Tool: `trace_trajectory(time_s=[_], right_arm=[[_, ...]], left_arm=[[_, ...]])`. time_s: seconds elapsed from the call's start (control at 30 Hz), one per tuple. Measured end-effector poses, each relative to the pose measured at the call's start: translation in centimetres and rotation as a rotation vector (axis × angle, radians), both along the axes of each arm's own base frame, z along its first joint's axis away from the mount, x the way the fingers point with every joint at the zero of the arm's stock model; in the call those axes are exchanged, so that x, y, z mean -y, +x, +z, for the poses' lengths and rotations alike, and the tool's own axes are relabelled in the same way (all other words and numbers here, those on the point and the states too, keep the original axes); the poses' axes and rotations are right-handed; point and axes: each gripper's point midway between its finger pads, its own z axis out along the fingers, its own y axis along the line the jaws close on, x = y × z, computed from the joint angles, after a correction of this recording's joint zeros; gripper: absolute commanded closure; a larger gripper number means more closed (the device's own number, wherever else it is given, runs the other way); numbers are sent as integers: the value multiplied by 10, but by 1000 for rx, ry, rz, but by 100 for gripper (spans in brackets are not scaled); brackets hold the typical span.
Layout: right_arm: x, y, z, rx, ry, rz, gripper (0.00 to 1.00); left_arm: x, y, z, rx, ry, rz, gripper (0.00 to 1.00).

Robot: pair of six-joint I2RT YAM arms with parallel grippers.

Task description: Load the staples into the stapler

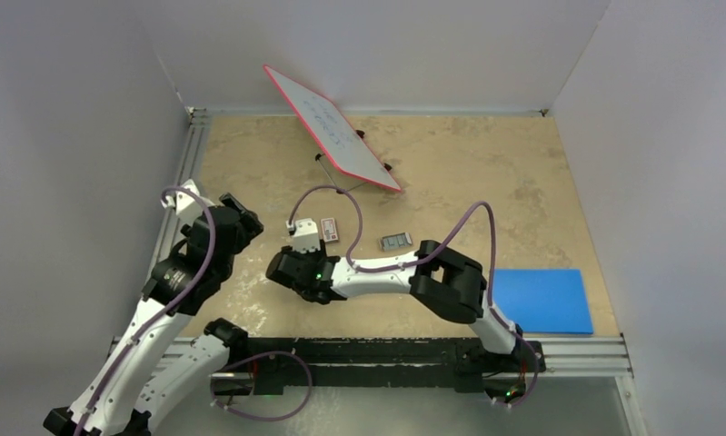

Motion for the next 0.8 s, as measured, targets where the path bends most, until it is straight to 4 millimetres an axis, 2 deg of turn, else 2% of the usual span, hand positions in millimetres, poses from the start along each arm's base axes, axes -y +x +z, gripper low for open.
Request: trace_trajectory(time_s=[0.2,0.4,0.53,0.67,0.8], right_arm=[[-2,22,3,26,-13,-12,48],[-1,34,3,47,-32,5,74],[-2,35,4,58,-41,25,81],[2,31,2,57,-32,42,83],[30,11,4,24,-41,76,84]], left_arm=[[2,3,-5,-24,10,-3,33],[4,5,-9,-41,14,-9,33],[7,5,-11,-50,12,-17,33],[10,6,-11,-50,1,-31,32],[16,7,-10,-44,-21,-60,32]])
